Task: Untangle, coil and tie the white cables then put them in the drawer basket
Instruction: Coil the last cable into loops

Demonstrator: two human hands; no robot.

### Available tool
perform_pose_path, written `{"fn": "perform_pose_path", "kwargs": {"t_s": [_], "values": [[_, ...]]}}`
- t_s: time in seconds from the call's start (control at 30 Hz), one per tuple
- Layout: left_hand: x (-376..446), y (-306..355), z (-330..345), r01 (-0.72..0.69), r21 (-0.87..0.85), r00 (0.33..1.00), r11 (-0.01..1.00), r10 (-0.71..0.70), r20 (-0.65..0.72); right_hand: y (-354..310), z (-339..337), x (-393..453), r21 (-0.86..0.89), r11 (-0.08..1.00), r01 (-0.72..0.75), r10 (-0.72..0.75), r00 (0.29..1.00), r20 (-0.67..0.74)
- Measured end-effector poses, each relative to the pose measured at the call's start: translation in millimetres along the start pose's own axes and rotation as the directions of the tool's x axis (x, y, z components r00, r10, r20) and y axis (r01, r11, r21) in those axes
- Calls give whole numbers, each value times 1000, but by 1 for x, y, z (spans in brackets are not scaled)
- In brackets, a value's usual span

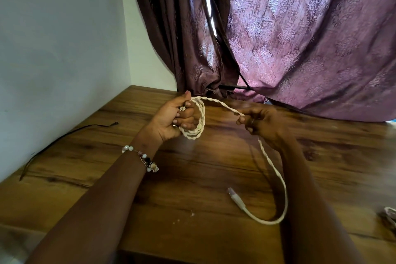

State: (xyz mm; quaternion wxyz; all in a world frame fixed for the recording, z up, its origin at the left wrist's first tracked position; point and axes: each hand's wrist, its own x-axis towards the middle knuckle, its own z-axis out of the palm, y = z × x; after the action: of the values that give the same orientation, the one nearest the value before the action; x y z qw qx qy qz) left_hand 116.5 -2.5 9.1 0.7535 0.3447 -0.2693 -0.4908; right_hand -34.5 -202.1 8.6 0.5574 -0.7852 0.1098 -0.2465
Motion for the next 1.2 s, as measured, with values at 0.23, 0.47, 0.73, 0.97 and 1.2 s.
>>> {"fn": "perform_pose_path", "kwargs": {"t_s": [0.23, 0.47, 0.73, 0.97, 1.2], "values": [[4, 6, -8, -191, -233, 981, 954, 176, -84, -19, 25, 5, -746, 662, 66, 78, 985, 156], [2, 21, -27, -477, -485, 877, 733, 364, -312, -16, 49, 3, -987, 33, 156, 55, 986, 158], [6, 13, -12, -446, 83, 784, 891, 434, -444, -21, 89, -1, -821, -48, 569, -260, 786, 561], [3, -5, 7, -221, 359, 891, 907, 337, -304, -22, 83, 2, -692, 260, 674, -621, 665, 415], [6, -23, 7, -4, 463, 998, 886, 35, -58, -20, 57, 10, -598, 625, 502, -611, 791, 26]]}}
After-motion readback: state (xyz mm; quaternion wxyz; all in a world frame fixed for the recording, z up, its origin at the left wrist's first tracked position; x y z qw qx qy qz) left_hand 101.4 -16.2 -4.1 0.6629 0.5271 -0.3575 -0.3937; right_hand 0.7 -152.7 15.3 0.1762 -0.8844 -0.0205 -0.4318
